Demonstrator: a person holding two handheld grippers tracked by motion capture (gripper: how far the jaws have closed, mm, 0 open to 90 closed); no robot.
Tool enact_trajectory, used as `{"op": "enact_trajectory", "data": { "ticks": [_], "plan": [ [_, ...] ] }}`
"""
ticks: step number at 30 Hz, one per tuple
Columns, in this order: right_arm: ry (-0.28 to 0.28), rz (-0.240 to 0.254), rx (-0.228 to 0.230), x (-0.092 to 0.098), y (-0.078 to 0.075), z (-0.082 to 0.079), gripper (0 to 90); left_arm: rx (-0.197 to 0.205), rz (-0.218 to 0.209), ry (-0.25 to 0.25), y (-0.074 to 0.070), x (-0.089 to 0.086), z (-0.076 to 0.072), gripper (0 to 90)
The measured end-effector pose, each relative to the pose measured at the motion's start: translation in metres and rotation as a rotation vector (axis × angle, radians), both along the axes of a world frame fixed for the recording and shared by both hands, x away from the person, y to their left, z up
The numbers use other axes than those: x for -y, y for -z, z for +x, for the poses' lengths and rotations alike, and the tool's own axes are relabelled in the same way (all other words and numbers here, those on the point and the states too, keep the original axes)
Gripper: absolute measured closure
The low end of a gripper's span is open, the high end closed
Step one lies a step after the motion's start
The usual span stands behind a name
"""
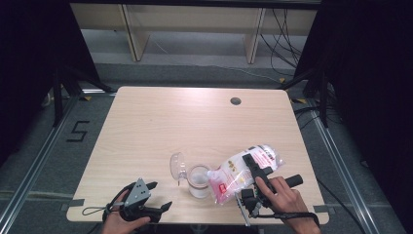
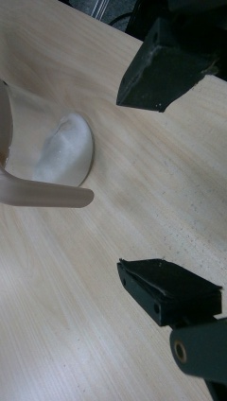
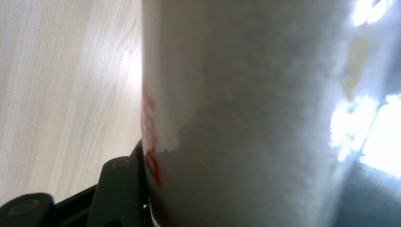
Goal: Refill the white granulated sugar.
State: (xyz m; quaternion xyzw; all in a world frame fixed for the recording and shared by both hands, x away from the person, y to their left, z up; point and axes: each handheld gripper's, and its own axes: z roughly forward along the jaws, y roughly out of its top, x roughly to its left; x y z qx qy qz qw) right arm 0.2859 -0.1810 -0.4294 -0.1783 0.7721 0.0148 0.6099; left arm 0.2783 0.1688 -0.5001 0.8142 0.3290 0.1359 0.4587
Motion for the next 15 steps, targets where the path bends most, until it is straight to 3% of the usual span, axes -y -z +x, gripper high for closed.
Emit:
{"op": "enact_trajectory", "data": {
  "ticks": [1,2,4,5,6,7,8,10,11,12,13,14,15],
  "plan": [
    [0.005,0.022,-0.007,-0.0014,0.001,-0.0014,47.0,0.019,0.029,0.01,-0.0007,-0.0022,0.0017,17.4],
    [0.005,0.022,-0.007,-0.0014,0.001,-0.0014,47.0,0.019,0.029,0.01,-0.0007,-0.0022,0.0017,17.4],
    [0.017,0.018,-0.012,-0.0046,0.0003,-0.0032,47.0,-0.002,0.013,0.017,-0.0003,-0.0013,0.001,17.4],
    [-0.017,-0.02,-0.003,-0.0081,-0.0029,-0.001,47.0,0.005,-0.004,-0.004,0.0004,0.0003,0.0004,17.4],
    [-0.017,-0.02,-0.003,-0.0081,-0.0029,-0.001,47.0,-0.002,-0.01,-0.004,0.0003,0.0009,-0.0004,17.4],
    [0.01,0.015,-0.016,-0.0073,-0.0006,-0.0018,47.0,-0.001,-0.006,-0.004,0.0002,0.0006,-0.0003,17.4],
    [-0.026,0.003,0.004,-0.0089,-0.0028,0.0014,47.0,0.0,-0.004,0.0,0.0003,0.0004,0.0002,17.4],
    [0.026,0.023,-0.02,-0.0074,-0.0026,0.0003,47.1,-0.003,-0.003,0.004,0.0001,0.0003,0.0003,17.4],
    [-0.017,-0.007,0.002,-0.0082,-0.0056,0.0036,47.1,0.003,-0.005,-0.003,0.0004,0.0006,0.0002,17.4],
    [-0.019,-0.009,0.007,-0.0075,-0.0061,0.0043,47.1,0.001,-0.003,-0.003,0.0002,0.0005,0.0002,17.4],
    [-0.005,0.019,0.0,-0.0055,-0.0039,0.0041,47.1,0.002,-0.002,-0.005,0.0003,0.0006,0.0,17.4],
    [0.007,-0.008,-0.011,-0.005,-0.0061,0.0039,47.1,0.002,-0.002,0.0,0.0004,0.0003,0.0004,17.4],
    [0.0,0.018,-0.002,-0.0031,-0.004,0.0047,47.1,0.003,-0.003,-0.002,0.0004,0.0005,0.0003,17.4]
  ]
}}
